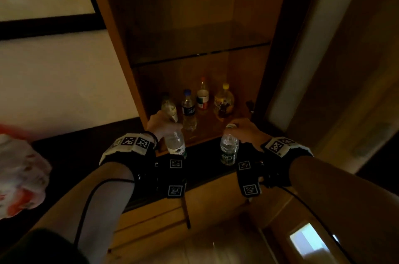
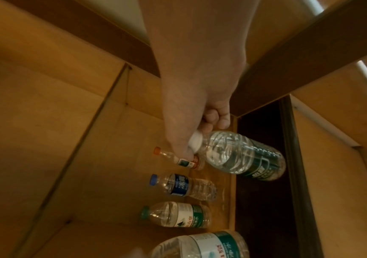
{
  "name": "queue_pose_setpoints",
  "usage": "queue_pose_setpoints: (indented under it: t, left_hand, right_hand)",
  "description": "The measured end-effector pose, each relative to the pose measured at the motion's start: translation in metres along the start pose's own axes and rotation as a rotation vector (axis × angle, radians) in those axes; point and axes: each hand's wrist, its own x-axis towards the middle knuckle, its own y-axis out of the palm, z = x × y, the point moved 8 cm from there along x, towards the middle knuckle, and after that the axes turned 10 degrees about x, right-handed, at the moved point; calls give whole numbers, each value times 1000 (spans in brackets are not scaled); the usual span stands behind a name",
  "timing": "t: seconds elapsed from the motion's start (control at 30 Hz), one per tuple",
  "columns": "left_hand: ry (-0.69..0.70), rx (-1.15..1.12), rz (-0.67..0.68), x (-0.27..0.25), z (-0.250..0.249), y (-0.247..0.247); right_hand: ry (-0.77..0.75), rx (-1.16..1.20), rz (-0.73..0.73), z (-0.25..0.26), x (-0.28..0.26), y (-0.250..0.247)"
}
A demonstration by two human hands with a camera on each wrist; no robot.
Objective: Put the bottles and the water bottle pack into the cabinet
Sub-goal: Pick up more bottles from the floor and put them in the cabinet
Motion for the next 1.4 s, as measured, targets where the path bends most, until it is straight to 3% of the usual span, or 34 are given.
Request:
queue_pose_setpoints:
  t: [0.27, 0.57, 0.77, 1.03, 1.4]
  left_hand:
    - [-62, -3, -31, 60, 3, 9]
    - [-206, 71, -33, 114, 22, 7]
    - [-268, 190, -55, 139, 29, -2]
    - [-291, 137, -114, 163, 31, -6]
    - [-198, 239, -50, 183, 24, -9]
  right_hand:
    - [65, 80, 38, -3, 74, 1]
    - [0, 3, 249, 23, 155, 20]
    - [-26, 25, 211, 19, 213, 37]
    - [-23, 77, 220, 15, 243, 52]
    - [38, 131, 148, 24, 274, 68]
